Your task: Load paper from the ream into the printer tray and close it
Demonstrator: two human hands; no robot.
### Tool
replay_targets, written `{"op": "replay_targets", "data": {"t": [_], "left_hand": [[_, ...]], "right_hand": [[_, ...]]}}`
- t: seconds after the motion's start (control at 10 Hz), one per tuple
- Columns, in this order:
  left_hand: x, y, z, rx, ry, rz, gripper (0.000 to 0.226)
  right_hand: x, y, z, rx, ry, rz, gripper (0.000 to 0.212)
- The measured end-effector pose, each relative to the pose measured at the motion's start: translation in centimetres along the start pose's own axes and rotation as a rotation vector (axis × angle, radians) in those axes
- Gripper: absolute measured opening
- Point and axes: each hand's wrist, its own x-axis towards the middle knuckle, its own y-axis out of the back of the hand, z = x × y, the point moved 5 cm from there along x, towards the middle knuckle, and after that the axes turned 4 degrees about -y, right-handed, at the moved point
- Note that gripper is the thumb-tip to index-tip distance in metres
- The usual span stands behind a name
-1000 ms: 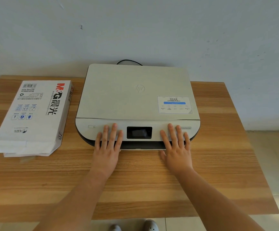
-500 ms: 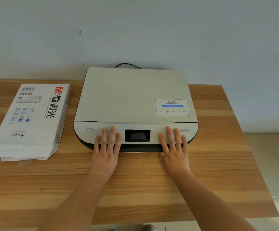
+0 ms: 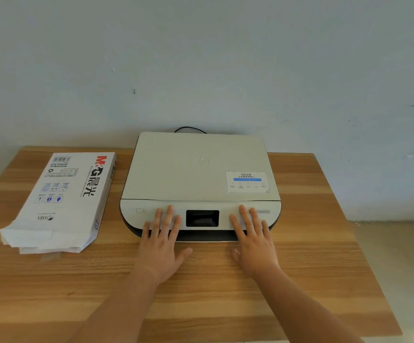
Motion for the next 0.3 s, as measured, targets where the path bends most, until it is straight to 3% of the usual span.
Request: {"op": "replay_targets", "data": {"t": [0.2, 0.3], "left_hand": [[-0.8, 4.0, 0.3, -0.104, -0.015, -0.124, 0.106], [-1.4, 7.5, 0.6, -0.165, 0.001, -0.153, 0.113]], "right_hand": [[-1.0, 4.3, -0.2, 0.120, -0.016, -0.163, 0.072], [-2.0, 7.3, -0.2, 0.324, -0.060, -0.205, 0.061]]}}
